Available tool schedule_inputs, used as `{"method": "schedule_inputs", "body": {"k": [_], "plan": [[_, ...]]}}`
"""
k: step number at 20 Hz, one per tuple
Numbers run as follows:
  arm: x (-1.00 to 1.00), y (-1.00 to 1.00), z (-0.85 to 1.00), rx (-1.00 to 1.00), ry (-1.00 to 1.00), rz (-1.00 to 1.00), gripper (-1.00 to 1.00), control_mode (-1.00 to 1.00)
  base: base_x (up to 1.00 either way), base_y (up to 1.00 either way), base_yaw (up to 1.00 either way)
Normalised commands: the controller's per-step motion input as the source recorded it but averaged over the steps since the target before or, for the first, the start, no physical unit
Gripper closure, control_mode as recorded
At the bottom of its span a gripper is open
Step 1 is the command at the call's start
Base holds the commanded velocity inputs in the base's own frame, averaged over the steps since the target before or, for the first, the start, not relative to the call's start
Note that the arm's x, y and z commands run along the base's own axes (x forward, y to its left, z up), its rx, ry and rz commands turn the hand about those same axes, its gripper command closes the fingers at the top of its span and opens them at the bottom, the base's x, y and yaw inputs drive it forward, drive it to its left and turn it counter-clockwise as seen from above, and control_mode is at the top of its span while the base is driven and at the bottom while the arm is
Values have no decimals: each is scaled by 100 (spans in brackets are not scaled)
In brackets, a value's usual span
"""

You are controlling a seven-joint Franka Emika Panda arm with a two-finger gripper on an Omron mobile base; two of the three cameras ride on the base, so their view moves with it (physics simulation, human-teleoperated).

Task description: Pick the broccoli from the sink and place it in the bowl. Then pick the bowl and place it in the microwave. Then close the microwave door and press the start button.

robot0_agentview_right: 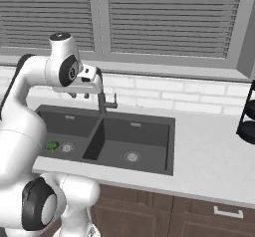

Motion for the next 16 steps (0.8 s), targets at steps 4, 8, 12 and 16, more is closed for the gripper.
{"method": "schedule_inputs", "body": {"k": [4,8,12,16], "plan": [[-50,44,-5,1,-3,0,-100,-100,0,0,0],[-51,100,-51,6,0,0,-100,-100,0,0,0],[7,100,-84,3,0,-9,-100,-100,0,0,0],[91,90,-96,18,12,-17,-100,-100,0,0,0]]}}
